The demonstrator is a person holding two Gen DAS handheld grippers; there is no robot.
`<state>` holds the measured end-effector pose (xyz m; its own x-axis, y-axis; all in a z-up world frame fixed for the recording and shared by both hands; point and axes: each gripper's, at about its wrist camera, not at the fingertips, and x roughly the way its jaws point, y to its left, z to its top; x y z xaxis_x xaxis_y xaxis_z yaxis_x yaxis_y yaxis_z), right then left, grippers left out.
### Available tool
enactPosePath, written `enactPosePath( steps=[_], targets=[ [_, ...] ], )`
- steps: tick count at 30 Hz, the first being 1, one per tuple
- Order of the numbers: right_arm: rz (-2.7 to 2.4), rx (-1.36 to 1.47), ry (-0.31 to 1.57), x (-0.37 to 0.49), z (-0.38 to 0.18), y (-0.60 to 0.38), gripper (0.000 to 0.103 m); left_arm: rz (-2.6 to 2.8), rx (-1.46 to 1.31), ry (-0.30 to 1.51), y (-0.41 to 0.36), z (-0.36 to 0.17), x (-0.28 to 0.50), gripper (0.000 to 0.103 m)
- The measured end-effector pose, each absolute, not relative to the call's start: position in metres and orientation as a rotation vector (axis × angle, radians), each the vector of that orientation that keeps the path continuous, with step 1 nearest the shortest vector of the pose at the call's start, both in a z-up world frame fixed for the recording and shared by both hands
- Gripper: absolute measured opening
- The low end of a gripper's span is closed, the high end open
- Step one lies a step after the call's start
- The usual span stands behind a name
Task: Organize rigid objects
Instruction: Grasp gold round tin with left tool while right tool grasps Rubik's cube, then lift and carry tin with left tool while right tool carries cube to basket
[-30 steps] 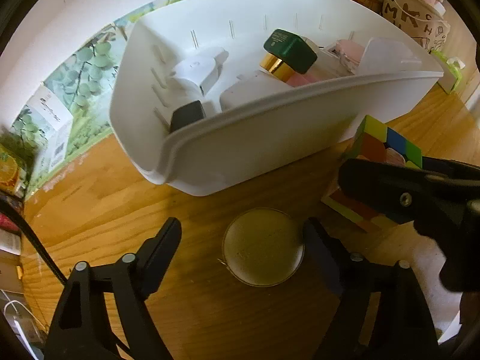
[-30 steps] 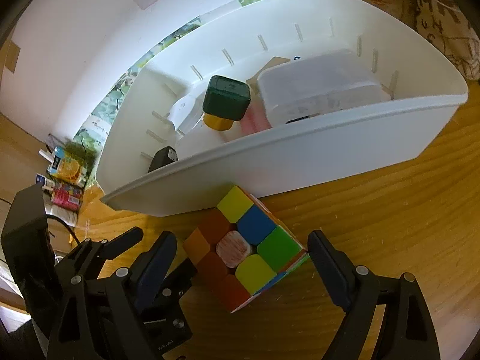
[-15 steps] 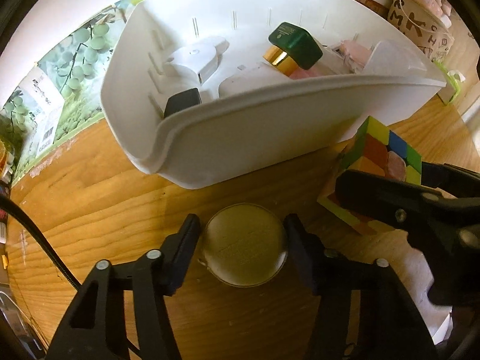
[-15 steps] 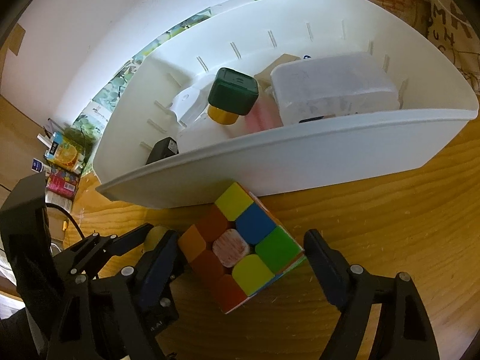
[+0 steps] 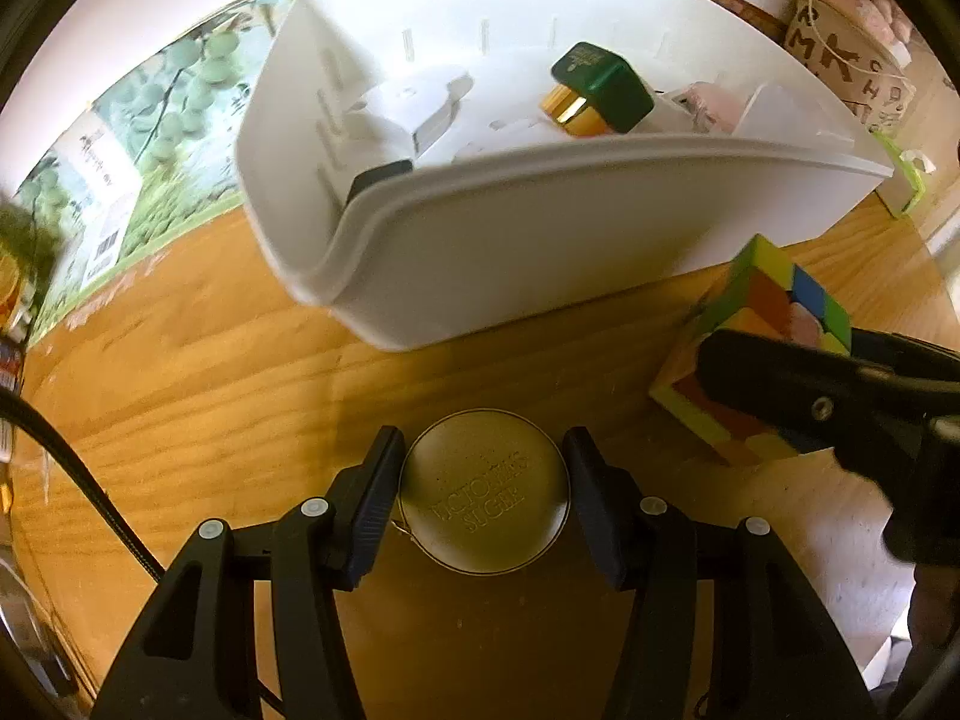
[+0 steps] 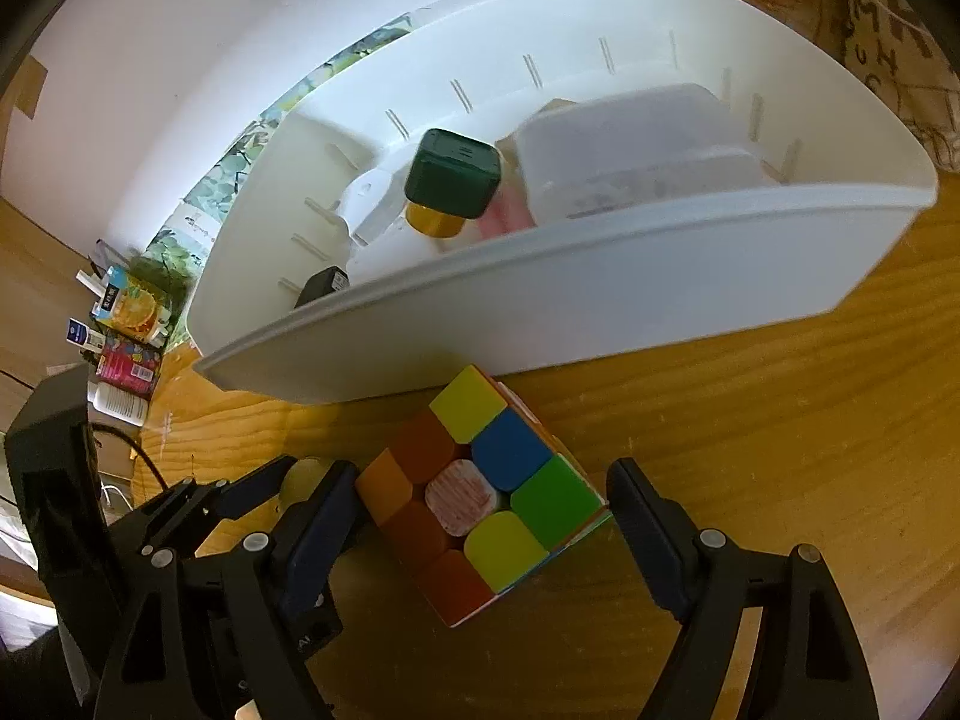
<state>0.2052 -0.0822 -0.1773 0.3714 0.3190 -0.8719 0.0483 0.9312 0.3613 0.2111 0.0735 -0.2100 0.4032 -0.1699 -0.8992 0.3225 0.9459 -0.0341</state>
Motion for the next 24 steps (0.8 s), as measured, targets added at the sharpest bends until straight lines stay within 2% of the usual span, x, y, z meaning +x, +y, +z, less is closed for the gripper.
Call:
enactPosePath(
  steps=[24],
  targets=[
    [0.133,0.508,1.304,0.126,-0.178,-0.106,0.084,-0.26,-0.053,1.224,0.113,-0.219,0.114,0.058]
  ],
)
